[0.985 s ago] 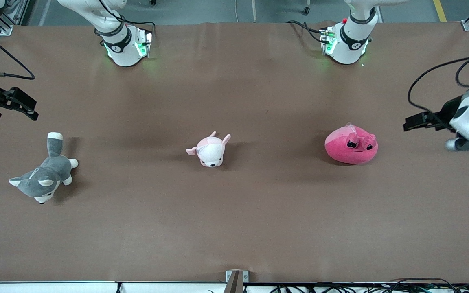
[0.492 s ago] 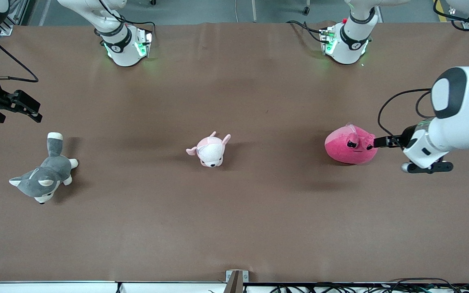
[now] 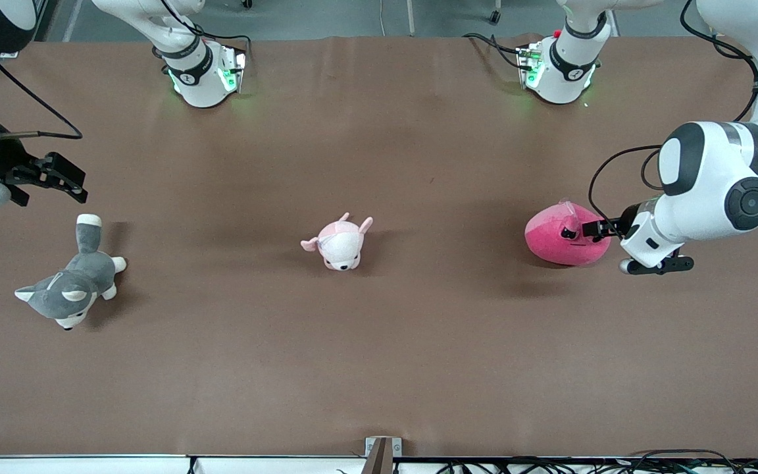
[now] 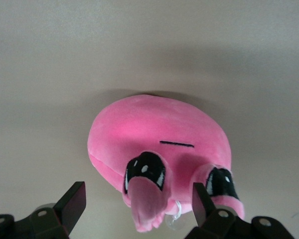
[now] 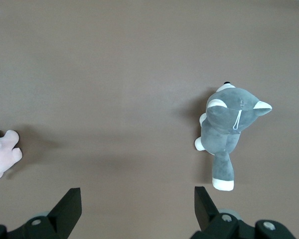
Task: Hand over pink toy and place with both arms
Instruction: 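Reach the left gripper down to the pink plush and grasp it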
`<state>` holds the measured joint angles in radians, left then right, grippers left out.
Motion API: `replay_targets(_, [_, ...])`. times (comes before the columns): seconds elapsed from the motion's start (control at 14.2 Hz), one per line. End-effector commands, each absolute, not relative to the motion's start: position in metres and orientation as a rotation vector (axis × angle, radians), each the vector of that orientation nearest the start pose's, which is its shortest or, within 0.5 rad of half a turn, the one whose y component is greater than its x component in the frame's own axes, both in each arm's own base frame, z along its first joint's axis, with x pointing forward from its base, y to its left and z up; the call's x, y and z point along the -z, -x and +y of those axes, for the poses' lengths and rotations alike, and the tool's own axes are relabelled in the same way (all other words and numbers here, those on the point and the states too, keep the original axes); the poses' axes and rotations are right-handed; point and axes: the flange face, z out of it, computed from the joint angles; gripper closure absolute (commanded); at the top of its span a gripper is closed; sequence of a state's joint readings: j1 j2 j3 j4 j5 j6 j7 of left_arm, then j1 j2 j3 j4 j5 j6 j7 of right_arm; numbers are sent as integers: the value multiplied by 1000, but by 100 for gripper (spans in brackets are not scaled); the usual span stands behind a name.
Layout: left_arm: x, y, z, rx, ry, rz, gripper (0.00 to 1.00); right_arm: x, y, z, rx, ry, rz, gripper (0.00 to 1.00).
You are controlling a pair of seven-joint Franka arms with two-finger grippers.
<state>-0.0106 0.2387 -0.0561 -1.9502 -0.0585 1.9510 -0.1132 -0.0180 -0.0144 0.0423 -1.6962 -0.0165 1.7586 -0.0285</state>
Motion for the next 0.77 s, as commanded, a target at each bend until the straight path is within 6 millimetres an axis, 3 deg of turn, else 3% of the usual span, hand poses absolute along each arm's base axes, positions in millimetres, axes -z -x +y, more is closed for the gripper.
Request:
replay_targets(0.0, [-346,-564,-38,-340,3160,-136,68,-577,-584,10,104,3140,-95,0])
replay_targets(0.14, [-349,-568,-38,-328,3162,-136,100,-576,-583,14,89,3140,-95,0])
replay_targets(0.35, [-359,-575,-41,-291,3168,-130,100,-578,-581,19,77,3138,-116,0])
replay_targets(0.56, [-376,-582,-50,-254,3169,-169,100,-581,-578,38,40,3084,-142,0])
replay_targets(0.7, [-391,-583,-70,-236,3172,-192,100,-581,-575,38,8,3000,-90,6])
